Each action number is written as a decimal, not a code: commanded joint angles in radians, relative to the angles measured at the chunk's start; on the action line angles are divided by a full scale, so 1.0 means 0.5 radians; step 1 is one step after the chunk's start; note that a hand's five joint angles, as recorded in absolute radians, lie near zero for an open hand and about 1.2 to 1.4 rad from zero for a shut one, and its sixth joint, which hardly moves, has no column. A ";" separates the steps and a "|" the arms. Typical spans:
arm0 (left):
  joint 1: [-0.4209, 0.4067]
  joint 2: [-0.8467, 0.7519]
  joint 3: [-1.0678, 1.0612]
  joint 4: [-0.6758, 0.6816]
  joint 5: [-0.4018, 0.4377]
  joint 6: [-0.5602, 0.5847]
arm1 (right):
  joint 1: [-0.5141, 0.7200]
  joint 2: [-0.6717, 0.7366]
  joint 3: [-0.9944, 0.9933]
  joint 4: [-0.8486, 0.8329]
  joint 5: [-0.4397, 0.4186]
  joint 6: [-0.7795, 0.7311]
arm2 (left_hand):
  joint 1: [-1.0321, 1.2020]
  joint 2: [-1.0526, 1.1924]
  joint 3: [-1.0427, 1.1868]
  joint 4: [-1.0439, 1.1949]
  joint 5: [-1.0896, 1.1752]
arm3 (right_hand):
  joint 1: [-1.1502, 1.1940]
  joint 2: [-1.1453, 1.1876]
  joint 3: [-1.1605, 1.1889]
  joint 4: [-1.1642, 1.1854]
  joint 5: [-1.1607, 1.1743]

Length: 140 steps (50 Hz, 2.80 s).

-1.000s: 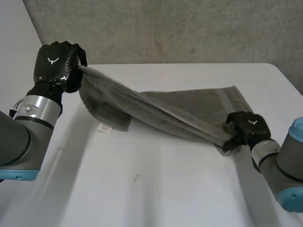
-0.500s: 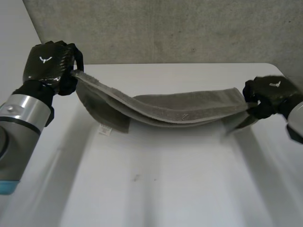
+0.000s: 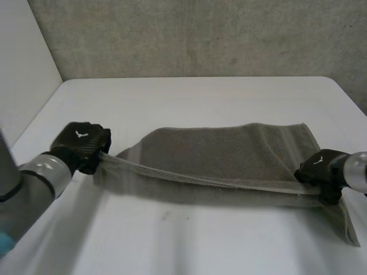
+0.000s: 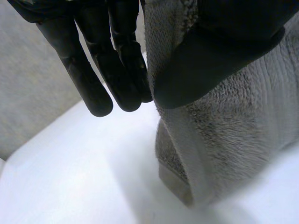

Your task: Fold the laundry

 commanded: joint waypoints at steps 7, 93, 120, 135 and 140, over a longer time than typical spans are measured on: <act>-0.060 -0.466 1.136 0.419 -0.033 -0.032 | 0.324 0.165 -0.919 -1.238 0.295 -0.103 | 0.407 0.356 0.358 0.358 0.364 | 0.821 0.438 0.419 0.409 0.488; 0.298 -0.049 -0.193 1.318 -0.036 -0.434 | -0.161 0.230 0.491 -1.382 -0.469 1.121 | 0.407 0.356 0.358 0.358 0.364 | -0.657 -1.040 -1.059 -1.069 -0.989; 0.298 -0.049 -0.199 1.318 -0.036 -0.434 | -0.154 0.426 0.274 -1.452 -0.353 1.118 | 0.407 0.356 0.358 0.358 0.364 | -0.093 -0.476 -0.495 -0.505 -0.426; 0.265 -0.049 -0.227 1.275 -0.039 -0.425 | -0.154 0.283 0.224 -1.486 -0.359 1.075 | 0.407 0.356 0.358 0.358 0.364 | 0.821 0.438 0.419 0.409 0.488; 0.265 -0.024 -0.294 1.110 -0.036 -0.403 | -0.161 0.049 0.283 -1.315 -0.371 0.947 | 0.407 0.356 0.358 0.358 0.364 | 0.821 0.438 0.419 0.409 0.488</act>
